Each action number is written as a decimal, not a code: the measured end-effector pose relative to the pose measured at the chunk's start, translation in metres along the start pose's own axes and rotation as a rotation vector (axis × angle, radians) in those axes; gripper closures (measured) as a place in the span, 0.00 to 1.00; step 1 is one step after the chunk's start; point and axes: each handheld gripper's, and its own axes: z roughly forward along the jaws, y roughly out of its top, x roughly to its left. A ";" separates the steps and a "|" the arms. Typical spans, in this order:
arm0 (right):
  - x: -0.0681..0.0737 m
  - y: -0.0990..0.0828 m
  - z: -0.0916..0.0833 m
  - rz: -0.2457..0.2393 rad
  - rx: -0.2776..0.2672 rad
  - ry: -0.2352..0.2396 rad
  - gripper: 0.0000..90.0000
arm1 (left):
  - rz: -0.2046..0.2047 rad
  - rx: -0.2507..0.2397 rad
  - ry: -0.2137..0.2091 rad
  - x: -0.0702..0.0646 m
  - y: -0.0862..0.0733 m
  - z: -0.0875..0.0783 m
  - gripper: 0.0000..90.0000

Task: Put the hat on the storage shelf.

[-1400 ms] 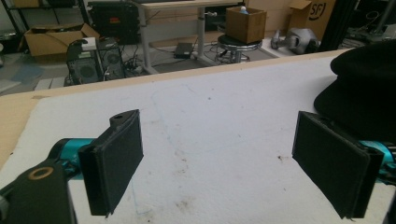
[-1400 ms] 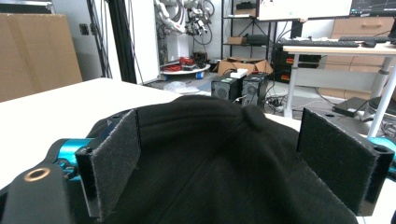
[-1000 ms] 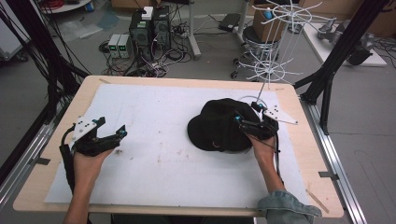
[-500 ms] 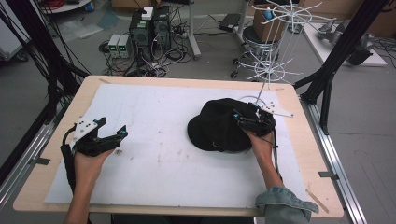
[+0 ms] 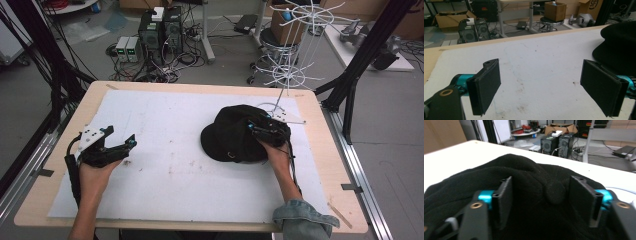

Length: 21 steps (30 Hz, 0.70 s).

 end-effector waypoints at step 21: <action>0.021 0.016 -0.017 -0.072 -0.022 -0.129 0.74 | -0.010 -0.011 0.008 0.003 0.001 -0.003 0.19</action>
